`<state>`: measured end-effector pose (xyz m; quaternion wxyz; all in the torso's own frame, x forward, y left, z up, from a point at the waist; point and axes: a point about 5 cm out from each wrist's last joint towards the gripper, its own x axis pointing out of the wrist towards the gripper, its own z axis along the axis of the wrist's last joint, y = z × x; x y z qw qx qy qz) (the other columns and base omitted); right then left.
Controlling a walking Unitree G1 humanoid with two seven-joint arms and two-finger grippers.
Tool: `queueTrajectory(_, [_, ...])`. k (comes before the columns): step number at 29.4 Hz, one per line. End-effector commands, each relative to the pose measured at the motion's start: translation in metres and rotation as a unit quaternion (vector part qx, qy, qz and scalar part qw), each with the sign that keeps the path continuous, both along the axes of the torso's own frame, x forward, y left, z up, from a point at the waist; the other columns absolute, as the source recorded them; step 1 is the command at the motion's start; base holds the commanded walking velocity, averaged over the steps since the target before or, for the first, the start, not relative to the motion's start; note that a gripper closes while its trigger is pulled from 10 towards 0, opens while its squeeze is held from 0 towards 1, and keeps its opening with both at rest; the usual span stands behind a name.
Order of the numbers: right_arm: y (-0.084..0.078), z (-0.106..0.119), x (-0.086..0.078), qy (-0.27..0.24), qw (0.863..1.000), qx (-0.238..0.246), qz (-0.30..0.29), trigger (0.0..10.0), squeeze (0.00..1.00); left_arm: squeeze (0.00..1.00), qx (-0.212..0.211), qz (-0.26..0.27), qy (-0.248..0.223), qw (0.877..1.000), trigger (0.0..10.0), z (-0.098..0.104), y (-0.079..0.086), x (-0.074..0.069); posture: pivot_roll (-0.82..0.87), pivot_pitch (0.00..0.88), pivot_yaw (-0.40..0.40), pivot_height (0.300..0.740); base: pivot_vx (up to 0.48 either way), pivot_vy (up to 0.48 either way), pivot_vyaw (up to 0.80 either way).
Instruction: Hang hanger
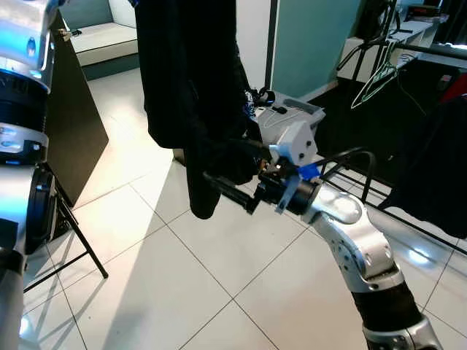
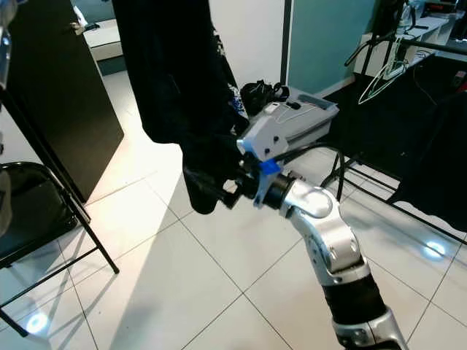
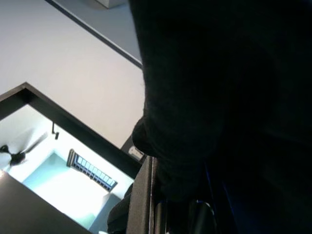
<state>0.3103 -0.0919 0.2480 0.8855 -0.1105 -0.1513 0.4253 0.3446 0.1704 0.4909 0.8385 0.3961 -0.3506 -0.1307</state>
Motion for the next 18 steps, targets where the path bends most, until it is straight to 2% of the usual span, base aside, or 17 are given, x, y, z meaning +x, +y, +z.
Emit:
queueTrajectory(1, [0.003, 0.003, 0.001, -0.016, 1.000, -0.004, -0.006, 10.0, 0.00, 0.00, -0.005, -0.013, -0.032, 0.999, 0.0, 0.015, -0.003, -0.010, 0.07, 0.000, 0.072, 0.735, 0.000, 0.000, 0.00])
queueTrajectory(6, [-0.001, 0.008, 0.008, -0.025, 0.999, 0.001, -0.045, 10.0, 0.00, 0.00, -0.005, -0.015, -0.034, 0.999, 0.0, 0.015, -0.003, -0.011, 0.07, 0.000, 0.072, 0.735, 0.000, 0.000, 0.00])
queueTrajectory(8, [-0.006, 0.010, 0.013, -0.037, 0.996, -0.005, -0.080, 10.0, 0.00, 0.00, -0.006, -0.018, -0.035, 0.999, 0.0, 0.015, -0.004, -0.012, 0.07, 0.000, 0.072, 0.735, 0.000, 0.000, 0.00])
queueTrajectory(12, [-0.009, 0.011, 0.017, -0.041, 0.994, -0.003, -0.100, 9.8, 0.00, 0.00, -0.006, -0.021, -0.036, 0.999, 0.0, 0.015, -0.005, -0.012, 0.07, 0.000, 0.069, 0.735, 0.000, 0.000, 0.00])
queueTrajectory(13, [-0.011, 0.012, 0.019, -0.045, 0.993, 0.000, -0.110, 4.8, 0.00, 0.00, -0.006, -0.023, -0.036, 0.999, 0.0, 0.015, -0.006, -0.013, 0.07, 0.000, 0.069, 0.735, 0.000, 0.000, 0.00])
queueTrajectory(14, [-0.012, 0.012, 0.020, -0.048, 0.992, 0.002, -0.117, 4.8, 0.00, 0.00, -0.006, -0.024, -0.036, 0.999, 0.0, 0.016, -0.006, -0.013, 0.07, 0.000, 0.069, 0.735, 0.000, 0.000, 0.00])
queueTrajectory(15, [-0.015, 0.015, 0.023, -0.052, 0.990, 0.009, -0.133, 0.0, 0.00, 0.00, -0.007, -0.027, -0.037, 0.999, 0.0, 0.016, -0.007, -0.014, 0.07, 0.000, 0.069, 0.735, 0.000, 0.000, 0.00])
queueTrajectory(18, [-0.018, 0.017, 0.026, -0.058, 0.987, 0.016, -0.152, 0.0, 0.00, 0.00, -0.008, -0.030, -0.037, 0.999, 0.0, 0.017, -0.008, -0.015, 0.07, 0.000, 0.069, 0.735, 0.000, 0.000, 0.00])
